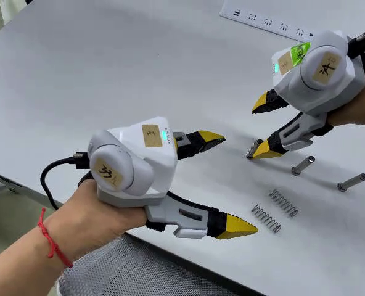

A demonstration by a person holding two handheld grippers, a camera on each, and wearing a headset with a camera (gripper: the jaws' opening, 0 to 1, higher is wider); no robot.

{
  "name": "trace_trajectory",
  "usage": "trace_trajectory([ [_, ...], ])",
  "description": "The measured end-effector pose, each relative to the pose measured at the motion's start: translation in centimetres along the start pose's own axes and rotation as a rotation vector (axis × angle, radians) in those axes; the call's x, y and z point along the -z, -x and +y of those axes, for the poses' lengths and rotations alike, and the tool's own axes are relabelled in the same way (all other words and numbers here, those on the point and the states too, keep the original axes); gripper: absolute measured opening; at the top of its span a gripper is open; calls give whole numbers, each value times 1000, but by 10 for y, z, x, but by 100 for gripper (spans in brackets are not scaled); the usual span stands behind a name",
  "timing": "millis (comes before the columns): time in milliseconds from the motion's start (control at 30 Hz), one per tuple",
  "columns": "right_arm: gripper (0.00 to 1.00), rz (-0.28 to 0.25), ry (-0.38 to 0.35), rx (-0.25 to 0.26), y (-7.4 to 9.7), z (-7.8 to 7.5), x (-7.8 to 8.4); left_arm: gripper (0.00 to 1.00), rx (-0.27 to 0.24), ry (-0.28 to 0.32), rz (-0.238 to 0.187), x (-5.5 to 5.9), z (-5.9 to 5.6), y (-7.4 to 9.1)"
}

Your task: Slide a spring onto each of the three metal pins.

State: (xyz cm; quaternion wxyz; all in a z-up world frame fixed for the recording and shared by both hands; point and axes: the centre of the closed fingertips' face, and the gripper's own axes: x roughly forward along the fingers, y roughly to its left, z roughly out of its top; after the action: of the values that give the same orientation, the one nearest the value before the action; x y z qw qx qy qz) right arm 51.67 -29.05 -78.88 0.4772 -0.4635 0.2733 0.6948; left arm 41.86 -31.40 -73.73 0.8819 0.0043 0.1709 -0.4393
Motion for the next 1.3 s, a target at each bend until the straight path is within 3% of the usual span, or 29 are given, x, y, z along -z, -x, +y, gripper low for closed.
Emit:
trace_trajectory([
  [500, 62, -120, -73, 89, 35, 5, 3, 86, 12, -35, 35, 0, -1, -1],
  [967, 66, -207, -189, 185, 69, 16, 37, 84, 38, -81, 81, -1, -5, -4],
  [1300, 70, -294, -298, 264, 99, 44, 64, 80, 66, -132, 129, -2, -10, -8],
])
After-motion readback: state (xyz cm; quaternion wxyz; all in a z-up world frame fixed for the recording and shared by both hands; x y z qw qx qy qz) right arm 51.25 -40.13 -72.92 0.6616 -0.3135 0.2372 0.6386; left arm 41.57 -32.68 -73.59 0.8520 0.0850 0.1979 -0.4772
